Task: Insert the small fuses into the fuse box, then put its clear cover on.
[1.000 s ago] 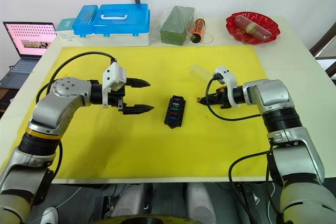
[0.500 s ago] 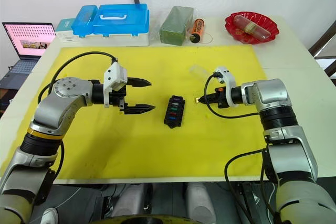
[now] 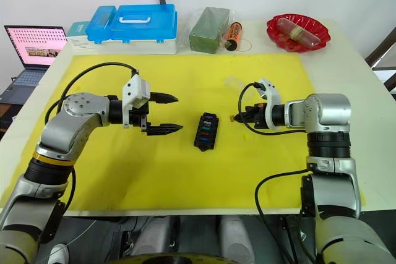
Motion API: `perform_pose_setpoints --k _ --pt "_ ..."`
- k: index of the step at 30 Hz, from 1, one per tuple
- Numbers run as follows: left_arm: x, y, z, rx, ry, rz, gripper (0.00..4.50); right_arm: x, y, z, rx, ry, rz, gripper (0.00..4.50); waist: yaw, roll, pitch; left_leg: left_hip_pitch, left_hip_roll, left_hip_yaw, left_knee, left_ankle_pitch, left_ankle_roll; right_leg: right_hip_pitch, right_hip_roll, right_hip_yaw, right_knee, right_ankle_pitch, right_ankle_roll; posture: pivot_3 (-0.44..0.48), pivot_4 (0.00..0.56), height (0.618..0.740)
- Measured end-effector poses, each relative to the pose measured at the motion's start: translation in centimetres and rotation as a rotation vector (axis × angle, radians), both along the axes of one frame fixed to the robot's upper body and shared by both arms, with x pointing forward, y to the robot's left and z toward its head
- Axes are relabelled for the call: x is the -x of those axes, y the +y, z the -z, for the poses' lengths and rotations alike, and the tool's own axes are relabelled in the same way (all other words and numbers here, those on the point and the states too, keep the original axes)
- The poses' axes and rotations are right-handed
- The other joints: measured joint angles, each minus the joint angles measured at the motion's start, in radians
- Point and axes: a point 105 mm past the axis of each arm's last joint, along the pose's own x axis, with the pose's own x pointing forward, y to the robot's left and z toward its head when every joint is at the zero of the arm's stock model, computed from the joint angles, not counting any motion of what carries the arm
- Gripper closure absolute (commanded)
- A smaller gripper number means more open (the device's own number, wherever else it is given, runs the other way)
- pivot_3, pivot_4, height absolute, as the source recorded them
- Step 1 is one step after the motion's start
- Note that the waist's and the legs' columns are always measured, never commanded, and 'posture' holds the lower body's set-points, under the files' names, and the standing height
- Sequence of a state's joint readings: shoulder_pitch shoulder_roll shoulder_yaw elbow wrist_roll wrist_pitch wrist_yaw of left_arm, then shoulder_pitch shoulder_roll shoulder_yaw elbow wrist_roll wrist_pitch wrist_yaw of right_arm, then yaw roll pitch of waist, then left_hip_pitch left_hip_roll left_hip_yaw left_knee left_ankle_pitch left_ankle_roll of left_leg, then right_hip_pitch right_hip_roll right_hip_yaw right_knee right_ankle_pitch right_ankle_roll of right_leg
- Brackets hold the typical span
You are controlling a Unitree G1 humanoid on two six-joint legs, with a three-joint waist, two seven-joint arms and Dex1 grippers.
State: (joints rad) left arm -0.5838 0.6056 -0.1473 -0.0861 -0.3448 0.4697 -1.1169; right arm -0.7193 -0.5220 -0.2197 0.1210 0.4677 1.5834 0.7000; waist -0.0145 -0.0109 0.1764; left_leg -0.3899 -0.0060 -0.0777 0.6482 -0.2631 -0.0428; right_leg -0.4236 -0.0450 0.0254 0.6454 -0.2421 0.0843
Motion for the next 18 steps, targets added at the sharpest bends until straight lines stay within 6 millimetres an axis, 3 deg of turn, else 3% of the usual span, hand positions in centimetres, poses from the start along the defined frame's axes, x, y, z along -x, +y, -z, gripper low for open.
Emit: perform_pose_setpoints --k 4,9,18 --pt "0.1 0.1 0.5 0.001 0.014 -0.008 0.00 1.7 -0.3 1.6 -0.004 0.008 0.042 4.47 0.000 0.000 0.000 0.000 0.000 0.000 0.000 0.000 0.000 0.000 0.000 0.000 0.000 0.000 0.000 0.000 0.150 0.740" --pt "0.1 -0.1 0.5 0.006 0.013 -0.002 0.00 2.4 -0.9 1.7 -0.020 -0.013 0.103 4.47 -0.002 0.000 0.000 0.000 0.000 0.000 0.000 0.000 0.000 0.000 0.000 0.000 0.000 0.000 0.000 0.000 0.150 0.740" --pt "0.0 -0.5 0.2 -0.002 -0.003 0.018 0.00 2.5 -1.1 -0.4 -0.016 -0.108 0.126 4.47 -0.003 0.000 0.000 0.000 0.000 0.000 0.000 0.000 0.000 0.000 0.000 0.000 0.000 0.000 0.000 0.000 0.150 0.740"
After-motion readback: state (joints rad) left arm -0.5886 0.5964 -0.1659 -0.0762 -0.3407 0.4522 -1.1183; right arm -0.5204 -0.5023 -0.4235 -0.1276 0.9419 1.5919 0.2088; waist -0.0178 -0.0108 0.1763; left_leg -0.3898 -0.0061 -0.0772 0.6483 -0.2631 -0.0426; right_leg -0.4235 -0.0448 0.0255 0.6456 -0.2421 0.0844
